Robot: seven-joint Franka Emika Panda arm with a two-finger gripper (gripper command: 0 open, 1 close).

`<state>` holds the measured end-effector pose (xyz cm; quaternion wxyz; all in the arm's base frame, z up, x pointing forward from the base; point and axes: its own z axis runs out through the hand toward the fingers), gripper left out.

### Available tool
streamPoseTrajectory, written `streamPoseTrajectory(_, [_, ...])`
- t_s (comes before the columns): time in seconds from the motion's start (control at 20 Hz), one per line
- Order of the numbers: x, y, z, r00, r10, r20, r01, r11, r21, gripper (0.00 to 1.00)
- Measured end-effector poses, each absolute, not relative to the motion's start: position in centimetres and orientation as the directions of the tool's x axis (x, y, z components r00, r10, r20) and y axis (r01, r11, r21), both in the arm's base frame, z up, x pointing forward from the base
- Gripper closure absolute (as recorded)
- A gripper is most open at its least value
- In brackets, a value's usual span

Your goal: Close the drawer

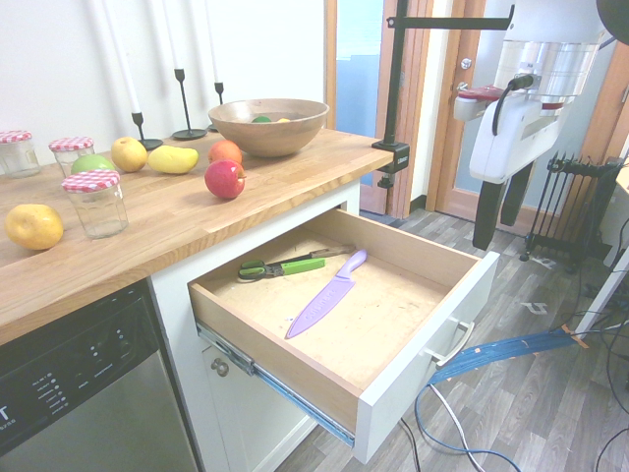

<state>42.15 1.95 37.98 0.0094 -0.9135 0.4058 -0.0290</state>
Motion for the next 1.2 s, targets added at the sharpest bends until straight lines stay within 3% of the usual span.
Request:
streamPoseTrajectory(0.25, [42.0, 1.7, 36.6, 0.676, -0.736, 0.036, -0.735, -0.677, -0.032, 0.00])
streamPoseTrajectory(1.2, [42.1, 0.3, 19.1, 0.670, -0.742, -0.043, -0.740, -0.671, 0.040, 0.00])
